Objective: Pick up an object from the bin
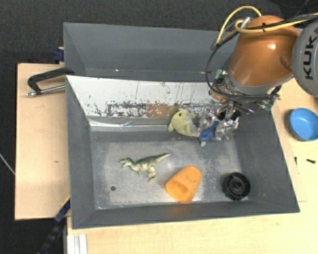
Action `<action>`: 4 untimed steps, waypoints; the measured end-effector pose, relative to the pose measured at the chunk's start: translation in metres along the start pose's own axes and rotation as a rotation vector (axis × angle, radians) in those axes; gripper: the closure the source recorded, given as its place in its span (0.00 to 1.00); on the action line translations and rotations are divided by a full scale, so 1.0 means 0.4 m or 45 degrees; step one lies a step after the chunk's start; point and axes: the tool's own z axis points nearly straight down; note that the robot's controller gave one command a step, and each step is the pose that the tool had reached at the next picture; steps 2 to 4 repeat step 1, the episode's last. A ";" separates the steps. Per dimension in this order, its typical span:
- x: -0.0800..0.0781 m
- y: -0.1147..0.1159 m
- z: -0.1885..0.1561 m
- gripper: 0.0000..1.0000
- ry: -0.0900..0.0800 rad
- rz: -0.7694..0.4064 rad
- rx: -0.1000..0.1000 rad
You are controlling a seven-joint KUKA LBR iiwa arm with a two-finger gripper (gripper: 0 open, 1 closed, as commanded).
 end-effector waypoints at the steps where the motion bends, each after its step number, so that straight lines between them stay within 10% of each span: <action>1: -0.003 -0.001 -0.026 1.00 0.002 0.005 -0.006; 4: -0.003 -0.001 -0.026 1.00 0.002 0.005 -0.006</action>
Offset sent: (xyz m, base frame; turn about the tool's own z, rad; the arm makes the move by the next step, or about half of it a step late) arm 0.0000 0.0000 0.0094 0.0000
